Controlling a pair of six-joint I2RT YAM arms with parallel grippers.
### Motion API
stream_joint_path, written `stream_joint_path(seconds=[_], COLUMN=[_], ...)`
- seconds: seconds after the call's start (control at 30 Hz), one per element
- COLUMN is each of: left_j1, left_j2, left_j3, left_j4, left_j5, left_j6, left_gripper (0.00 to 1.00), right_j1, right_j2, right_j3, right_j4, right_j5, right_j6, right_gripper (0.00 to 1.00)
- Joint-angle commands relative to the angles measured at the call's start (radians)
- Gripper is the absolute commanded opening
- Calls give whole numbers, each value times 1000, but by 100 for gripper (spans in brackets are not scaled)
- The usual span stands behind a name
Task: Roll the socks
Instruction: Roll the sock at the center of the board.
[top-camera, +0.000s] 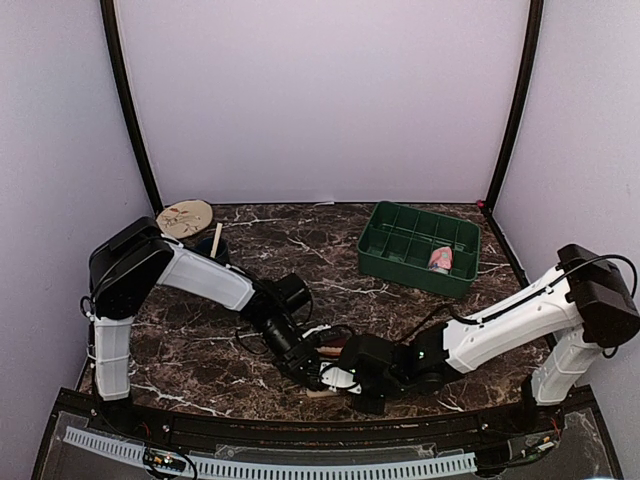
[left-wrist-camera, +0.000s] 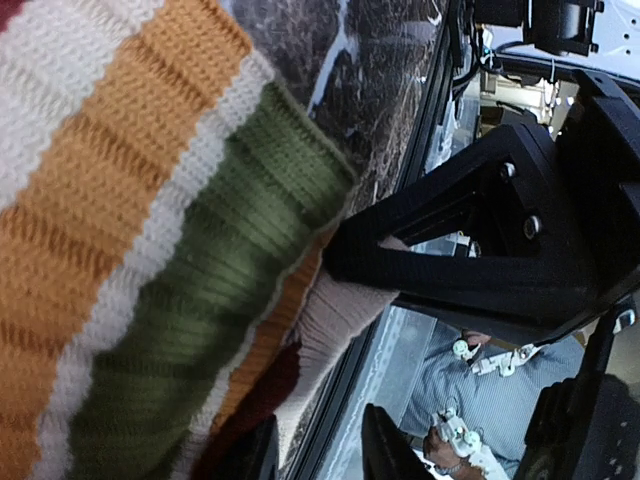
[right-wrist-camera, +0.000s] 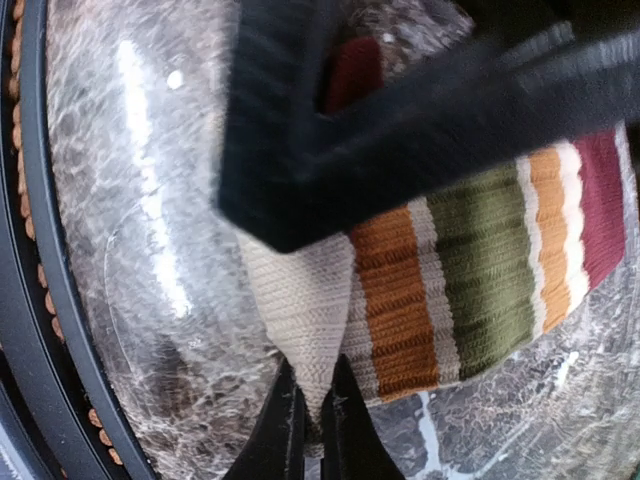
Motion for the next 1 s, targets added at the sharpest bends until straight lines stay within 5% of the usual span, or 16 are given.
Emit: stream_joint_path(seconds=[0.0,0.6,0.97], left_j1=[29,93,94], left_j2=[-50,-295,-437], left_j3=[-72,-307,-411], left_j4=[57,458,597], left_j5=[-153,-205,-258], left_j6=[-47,-247,-235], left_gripper=[35,52,54], right_j1=[-63,-197,-290], right_j2=[-16,44,53], right_j3=[21,109,27], right_j4=[-25,-79,41], right_j5=[-152,-503,-736], right_j6=[76,169,318], right_gripper=[0,0,0])
